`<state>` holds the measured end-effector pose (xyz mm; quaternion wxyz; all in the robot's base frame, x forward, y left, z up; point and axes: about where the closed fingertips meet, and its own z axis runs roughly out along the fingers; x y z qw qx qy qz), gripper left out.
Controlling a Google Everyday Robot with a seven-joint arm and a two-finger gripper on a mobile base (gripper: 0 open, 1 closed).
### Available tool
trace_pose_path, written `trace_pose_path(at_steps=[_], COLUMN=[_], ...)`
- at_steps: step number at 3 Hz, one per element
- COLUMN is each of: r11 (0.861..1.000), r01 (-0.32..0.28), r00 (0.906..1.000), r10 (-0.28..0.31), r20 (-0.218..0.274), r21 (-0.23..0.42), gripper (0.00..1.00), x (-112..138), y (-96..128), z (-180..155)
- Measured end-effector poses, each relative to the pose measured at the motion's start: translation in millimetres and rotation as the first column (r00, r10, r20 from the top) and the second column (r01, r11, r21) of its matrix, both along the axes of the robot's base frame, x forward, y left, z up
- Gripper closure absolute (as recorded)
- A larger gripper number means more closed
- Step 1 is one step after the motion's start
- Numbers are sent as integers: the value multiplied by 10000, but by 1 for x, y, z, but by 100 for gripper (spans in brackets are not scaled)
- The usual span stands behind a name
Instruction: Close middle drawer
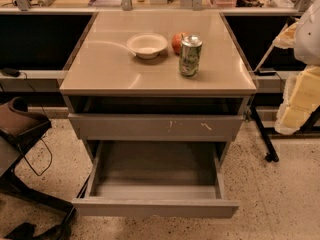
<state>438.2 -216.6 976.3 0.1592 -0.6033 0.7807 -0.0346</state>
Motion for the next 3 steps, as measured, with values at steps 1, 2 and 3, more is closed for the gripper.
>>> trace_pose_path(at_steps=[1,2,3], r11=[10000,9988,9830], r01=[0,-132,-337], r00=[10000,9999,9993], r10=[0,134,305], r20=[0,-34,205], r21=[1,473,1803], gripper=[0,0,0], x=[0,-10,-42], y=[0,2,29], z=[0,-29,-70])
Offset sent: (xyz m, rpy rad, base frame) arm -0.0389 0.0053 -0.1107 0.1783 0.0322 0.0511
